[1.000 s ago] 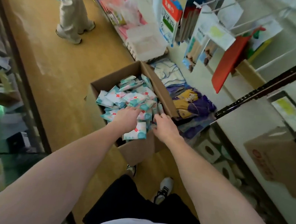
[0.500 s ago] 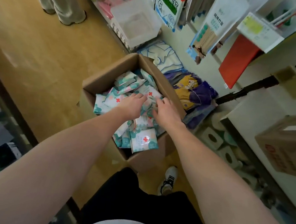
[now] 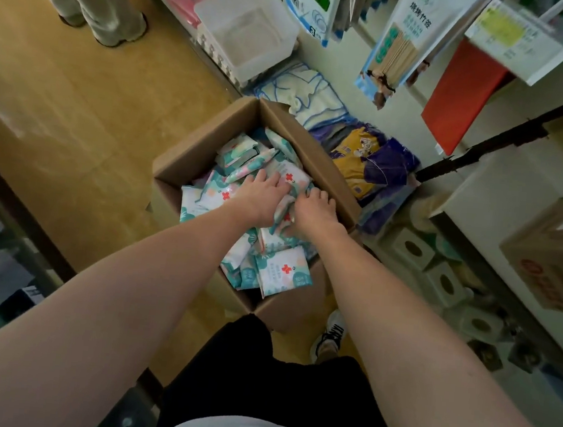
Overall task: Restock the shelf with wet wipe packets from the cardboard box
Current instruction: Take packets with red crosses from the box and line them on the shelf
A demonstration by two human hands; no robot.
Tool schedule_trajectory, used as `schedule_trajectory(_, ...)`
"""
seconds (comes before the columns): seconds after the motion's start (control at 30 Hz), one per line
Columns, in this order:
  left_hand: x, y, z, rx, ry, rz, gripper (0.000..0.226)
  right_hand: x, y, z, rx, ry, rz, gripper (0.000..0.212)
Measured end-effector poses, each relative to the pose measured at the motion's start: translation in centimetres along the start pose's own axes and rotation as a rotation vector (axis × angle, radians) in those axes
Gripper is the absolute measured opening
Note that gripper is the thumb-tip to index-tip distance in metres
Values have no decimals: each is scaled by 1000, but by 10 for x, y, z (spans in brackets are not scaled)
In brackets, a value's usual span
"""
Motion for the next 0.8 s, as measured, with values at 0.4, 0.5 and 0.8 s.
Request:
schedule_trajectory(0.4, -32, -18, 22, -47, -186, -9, 28, -17, -48, 49, 20, 327, 102, 44)
schedule_trajectory(0.5, -49, -22, 47, -14, -175, 31, 28, -34, -71, 77, 36, 306, 156, 37)
schedule_trajectory(0.8, -137, -26, 154, 44, -167, 170, 33, -105, -164, 184, 73, 406, 393, 34)
Point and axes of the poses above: each hand's wrist, its own y-axis towards the middle knuckle, its own x-axis out of the palm, z = x × y, the point moved 6 cm from there along y, towards the middle knuckle
